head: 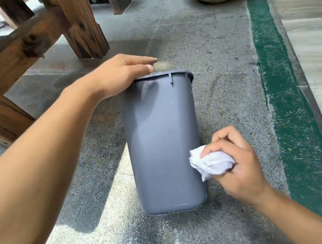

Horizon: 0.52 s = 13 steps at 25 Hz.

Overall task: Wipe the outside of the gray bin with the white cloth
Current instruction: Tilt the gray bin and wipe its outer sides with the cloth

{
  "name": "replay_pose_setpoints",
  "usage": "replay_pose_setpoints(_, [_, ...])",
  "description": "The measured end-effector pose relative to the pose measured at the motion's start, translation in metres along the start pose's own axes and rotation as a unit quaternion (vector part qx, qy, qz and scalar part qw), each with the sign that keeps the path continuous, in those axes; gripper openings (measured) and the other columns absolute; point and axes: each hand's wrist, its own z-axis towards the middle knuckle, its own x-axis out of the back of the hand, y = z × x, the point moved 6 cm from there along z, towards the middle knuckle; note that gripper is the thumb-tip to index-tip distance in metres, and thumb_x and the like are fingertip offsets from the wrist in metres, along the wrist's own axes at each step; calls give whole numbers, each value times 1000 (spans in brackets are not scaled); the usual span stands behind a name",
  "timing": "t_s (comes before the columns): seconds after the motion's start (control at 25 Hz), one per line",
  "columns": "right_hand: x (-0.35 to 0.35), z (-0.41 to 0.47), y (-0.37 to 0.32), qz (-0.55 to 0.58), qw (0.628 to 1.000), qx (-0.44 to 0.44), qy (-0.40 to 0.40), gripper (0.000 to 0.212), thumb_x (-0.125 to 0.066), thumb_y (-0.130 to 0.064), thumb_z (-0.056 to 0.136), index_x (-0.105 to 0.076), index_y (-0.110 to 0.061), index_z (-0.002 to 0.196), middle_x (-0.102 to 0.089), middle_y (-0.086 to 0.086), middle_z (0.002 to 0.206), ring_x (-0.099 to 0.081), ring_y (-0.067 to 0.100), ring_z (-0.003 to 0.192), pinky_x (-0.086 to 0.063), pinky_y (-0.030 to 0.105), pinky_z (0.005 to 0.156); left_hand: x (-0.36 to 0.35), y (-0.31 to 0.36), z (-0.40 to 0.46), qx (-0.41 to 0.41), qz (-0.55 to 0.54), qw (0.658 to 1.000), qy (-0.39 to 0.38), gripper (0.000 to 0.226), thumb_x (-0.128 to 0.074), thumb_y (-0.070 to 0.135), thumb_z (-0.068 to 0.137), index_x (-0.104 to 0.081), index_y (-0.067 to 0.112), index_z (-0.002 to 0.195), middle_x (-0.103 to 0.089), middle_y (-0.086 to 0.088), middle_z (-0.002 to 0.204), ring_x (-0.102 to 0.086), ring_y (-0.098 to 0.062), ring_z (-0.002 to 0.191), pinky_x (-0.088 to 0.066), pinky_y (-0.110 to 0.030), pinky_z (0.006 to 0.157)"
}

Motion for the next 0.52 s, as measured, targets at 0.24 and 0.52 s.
replay_pose_setpoints(0.24, [-42,60,-38,-82,993,82,-26,24,-76,-23,72,-78,-17,96,-52,6,97,-53,26,90,-48,37,82,-14,27,10,27,76,996,-27,70,-41,77,89,-72,14,89,-73,-1,98,-65,-19,96,-48,-34,91])
replay_pose_setpoints(0.52, [-73,26,-49,-141,967,178,-113,26,-80,-21,72,-77,-21,98,-58,6,98,-49,24,90,-45,46,79,-35,30,15,14,155,987,-34,53,-53,62,94,-51,17,65,-53,3,65,-48,-11,63,-35,-26,58])
